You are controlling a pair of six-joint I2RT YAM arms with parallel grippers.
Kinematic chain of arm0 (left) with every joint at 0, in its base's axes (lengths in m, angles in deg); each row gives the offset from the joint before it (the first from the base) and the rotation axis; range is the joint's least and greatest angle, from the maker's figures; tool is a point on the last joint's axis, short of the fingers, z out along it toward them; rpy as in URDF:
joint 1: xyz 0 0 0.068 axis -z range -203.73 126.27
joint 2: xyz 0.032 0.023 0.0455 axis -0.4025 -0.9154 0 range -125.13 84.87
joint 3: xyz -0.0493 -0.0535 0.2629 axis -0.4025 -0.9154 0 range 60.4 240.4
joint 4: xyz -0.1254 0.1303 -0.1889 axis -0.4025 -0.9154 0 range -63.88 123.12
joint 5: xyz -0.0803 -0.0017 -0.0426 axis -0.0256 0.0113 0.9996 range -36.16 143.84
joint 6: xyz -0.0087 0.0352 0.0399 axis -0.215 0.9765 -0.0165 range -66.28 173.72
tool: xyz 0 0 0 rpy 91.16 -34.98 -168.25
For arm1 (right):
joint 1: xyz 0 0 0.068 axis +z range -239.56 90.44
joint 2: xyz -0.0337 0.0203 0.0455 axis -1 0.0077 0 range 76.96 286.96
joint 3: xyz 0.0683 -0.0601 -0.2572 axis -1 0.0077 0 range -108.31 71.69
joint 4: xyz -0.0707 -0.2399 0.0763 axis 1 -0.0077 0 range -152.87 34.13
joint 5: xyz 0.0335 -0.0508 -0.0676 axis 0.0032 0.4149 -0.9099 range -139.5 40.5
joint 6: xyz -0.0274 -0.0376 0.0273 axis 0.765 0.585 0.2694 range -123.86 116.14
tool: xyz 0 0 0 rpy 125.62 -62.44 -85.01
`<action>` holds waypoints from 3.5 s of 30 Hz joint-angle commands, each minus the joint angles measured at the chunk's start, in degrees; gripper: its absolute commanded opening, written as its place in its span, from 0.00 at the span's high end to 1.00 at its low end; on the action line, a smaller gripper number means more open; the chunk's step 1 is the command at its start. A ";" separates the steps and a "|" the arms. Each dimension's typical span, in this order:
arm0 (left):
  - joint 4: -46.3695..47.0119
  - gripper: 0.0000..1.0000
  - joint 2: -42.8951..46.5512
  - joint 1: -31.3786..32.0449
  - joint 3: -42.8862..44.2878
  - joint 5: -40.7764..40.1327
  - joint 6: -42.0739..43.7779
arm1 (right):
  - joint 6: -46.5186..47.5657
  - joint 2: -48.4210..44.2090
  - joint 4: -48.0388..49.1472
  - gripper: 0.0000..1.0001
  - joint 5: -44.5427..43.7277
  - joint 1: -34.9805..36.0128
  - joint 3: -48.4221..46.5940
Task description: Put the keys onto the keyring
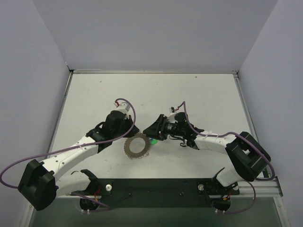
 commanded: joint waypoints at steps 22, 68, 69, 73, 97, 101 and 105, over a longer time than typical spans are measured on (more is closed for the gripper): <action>1.98 1.00 4.04 -0.23 -1.41 0.15 0.17 | -0.79 4.83 8.42 0.63 -5.47 2.59 2.85; 4.53 1.00 5.71 0.04 -2.81 6.38 7.45 | 25.18 -5.79 -9.49 0.55 -3.97 -0.74 -3.56; 4.62 1.00 6.06 0.04 -2.90 6.82 7.98 | 27.40 -6.32 -11.42 0.49 -3.80 -0.74 -4.09; 4.88 1.00 6.68 0.04 -3.42 8.06 9.92 | 37.16 -7.73 -18.98 0.34 -1.78 -0.74 -5.24; 5.76 1.00 0.71 1.96 4.85 1.99 14.24 | 44.56 -18.63 -26.99 0.28 -11.97 -1.98 -0.32; 10.93 1.00 -2.36 2.58 -4.20 2.69 9.49 | 45.26 -18.20 -27.26 0.28 -11.28 -1.98 0.56; 18.14 1.00 -2.38 2.67 -12.29 6.73 5.62 | 47.02 -17.76 -27.08 0.28 -8.65 -1.89 0.12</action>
